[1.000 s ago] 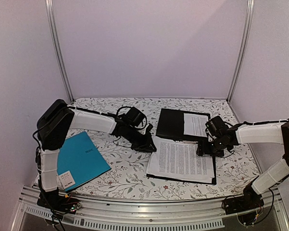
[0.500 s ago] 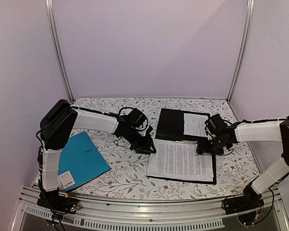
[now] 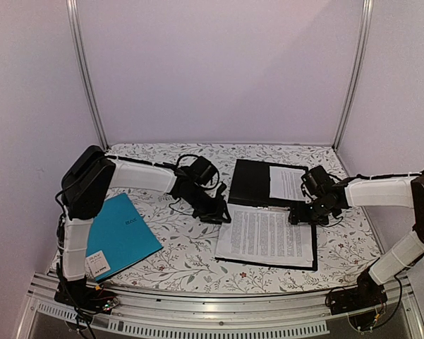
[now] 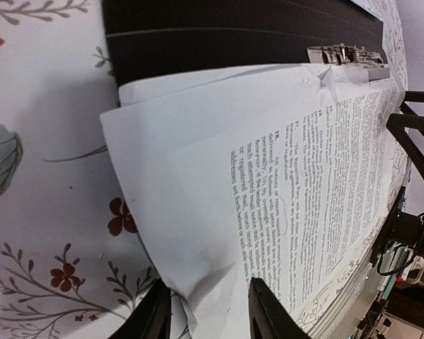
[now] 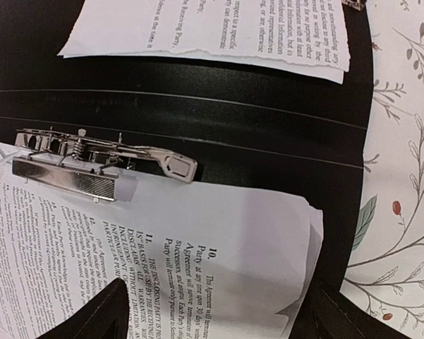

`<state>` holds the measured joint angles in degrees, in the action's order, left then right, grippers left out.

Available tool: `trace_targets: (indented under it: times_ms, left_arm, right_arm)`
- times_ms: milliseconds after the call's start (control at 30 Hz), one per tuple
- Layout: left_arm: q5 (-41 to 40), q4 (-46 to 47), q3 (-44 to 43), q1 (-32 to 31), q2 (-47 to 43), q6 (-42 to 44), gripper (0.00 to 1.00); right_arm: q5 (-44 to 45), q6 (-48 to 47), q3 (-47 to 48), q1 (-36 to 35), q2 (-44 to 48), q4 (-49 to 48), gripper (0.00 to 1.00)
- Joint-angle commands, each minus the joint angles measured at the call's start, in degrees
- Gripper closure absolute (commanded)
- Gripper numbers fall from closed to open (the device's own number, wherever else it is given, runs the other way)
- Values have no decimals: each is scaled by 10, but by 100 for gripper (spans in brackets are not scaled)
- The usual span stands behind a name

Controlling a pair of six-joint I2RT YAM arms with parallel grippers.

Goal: Put the files into the folder
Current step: Insert the file into the spring clip on the folder.

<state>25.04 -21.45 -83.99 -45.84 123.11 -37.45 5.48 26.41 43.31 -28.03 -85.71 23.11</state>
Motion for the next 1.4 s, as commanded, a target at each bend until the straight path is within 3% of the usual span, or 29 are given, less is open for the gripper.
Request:
trace_targets:
  times_ms: [0, 1367]
  left_arm:
    - [1, -24, -26, 5, 24, 18, 62]
    - [-15, -62, -106, -12, 54, 39, 61]
  right_arm:
    - [6, -8, 15, 6, -12, 4, 15]
    - [-20, -46, 47, 43, -30, -4, 18]
